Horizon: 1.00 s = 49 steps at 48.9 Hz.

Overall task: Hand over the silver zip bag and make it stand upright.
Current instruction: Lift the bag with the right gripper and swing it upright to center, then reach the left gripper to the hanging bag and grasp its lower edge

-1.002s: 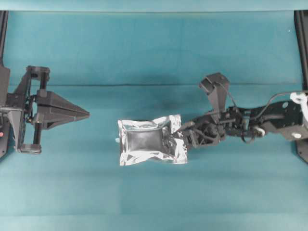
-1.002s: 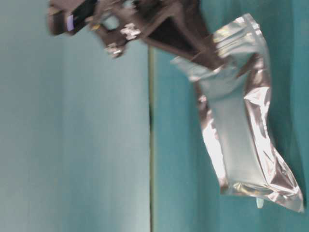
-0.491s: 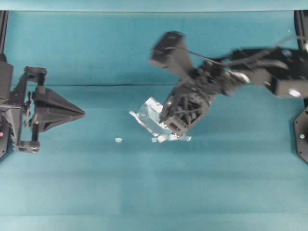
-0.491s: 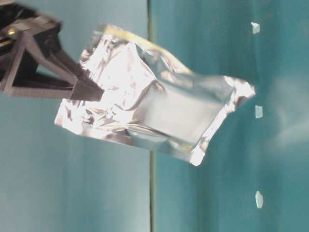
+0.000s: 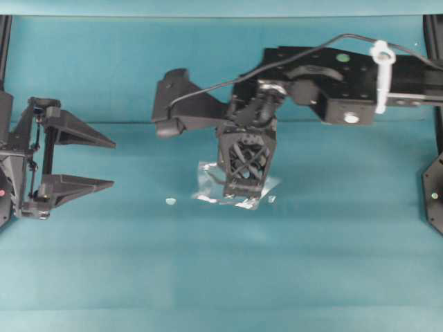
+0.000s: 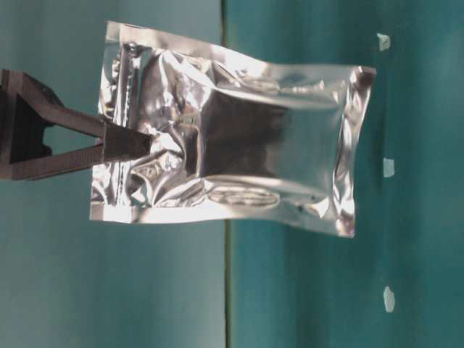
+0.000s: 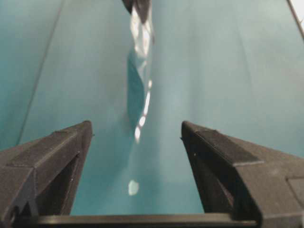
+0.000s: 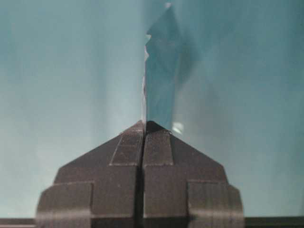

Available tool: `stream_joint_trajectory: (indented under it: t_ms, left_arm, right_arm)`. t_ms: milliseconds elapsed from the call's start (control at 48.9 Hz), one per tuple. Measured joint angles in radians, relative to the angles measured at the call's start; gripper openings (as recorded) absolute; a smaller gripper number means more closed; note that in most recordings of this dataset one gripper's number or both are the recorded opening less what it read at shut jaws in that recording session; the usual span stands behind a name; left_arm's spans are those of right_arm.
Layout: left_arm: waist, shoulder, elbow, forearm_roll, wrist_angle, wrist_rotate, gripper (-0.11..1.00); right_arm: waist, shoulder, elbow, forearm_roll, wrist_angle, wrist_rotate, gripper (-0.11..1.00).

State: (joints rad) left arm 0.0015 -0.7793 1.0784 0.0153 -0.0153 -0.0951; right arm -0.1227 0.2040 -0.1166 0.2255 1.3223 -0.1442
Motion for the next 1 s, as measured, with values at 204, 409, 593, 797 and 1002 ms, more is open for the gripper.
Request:
stream_joint_trajectory:
  t_ms: [204, 409, 593, 797, 1002]
  left_arm:
    - [0.003, -0.002, 0.011, 0.0, 0.005, 0.0, 0.85]
    - [0.009, 0.006, 0.026, 0.0, 0.003, -0.026, 0.85]
    - [0.014, 0.026, 0.051, 0.0, -0.02, -0.04, 0.85]
    - [0.017, 0.074, 0.067, 0.002, -0.063, -0.04, 0.85]
    - [0.021, 0.117, 0.067, 0.0, -0.089, -0.04, 0.85]
  right_arm:
    - [0.002, 0.018, -0.008, -0.035, 0.006, -0.044, -0.05]
    - [0.014, 0.038, -0.008, -0.064, -0.028, -0.071, -0.05]
    - [0.023, 0.054, -0.011, -0.066, -0.054, -0.072, -0.05]
    - [0.029, 0.063, -0.026, -0.066, -0.064, -0.072, -0.05]
    - [0.041, 0.075, -0.041, -0.066, -0.058, -0.072, -0.05]
